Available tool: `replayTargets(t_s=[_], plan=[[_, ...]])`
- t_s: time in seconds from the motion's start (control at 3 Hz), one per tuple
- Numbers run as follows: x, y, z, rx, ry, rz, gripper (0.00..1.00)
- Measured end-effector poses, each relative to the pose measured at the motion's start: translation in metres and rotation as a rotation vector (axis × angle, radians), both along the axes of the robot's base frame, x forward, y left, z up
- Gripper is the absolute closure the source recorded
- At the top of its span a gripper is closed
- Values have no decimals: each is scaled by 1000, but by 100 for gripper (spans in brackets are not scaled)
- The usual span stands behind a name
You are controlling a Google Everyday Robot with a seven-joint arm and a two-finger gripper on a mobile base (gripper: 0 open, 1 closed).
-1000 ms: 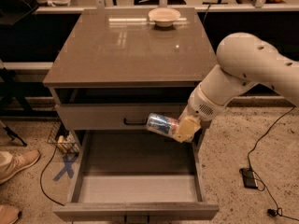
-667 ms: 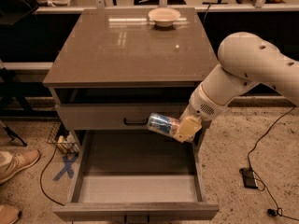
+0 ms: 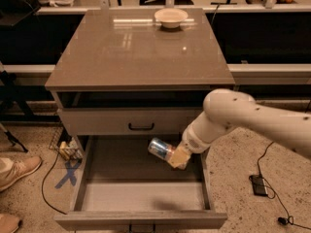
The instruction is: Place redbull can into middle drawer
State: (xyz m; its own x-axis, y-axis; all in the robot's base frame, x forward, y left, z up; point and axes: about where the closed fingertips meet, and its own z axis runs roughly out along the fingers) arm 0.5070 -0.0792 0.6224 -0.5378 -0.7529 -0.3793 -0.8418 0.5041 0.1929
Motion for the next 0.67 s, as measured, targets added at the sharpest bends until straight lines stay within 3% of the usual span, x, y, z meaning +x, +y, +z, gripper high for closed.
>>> replayTargets(t_s=[0.33, 0.67], plan=[[22, 26, -60, 44, -2, -66, 100], [51, 48, -108, 80, -17, -138, 82]])
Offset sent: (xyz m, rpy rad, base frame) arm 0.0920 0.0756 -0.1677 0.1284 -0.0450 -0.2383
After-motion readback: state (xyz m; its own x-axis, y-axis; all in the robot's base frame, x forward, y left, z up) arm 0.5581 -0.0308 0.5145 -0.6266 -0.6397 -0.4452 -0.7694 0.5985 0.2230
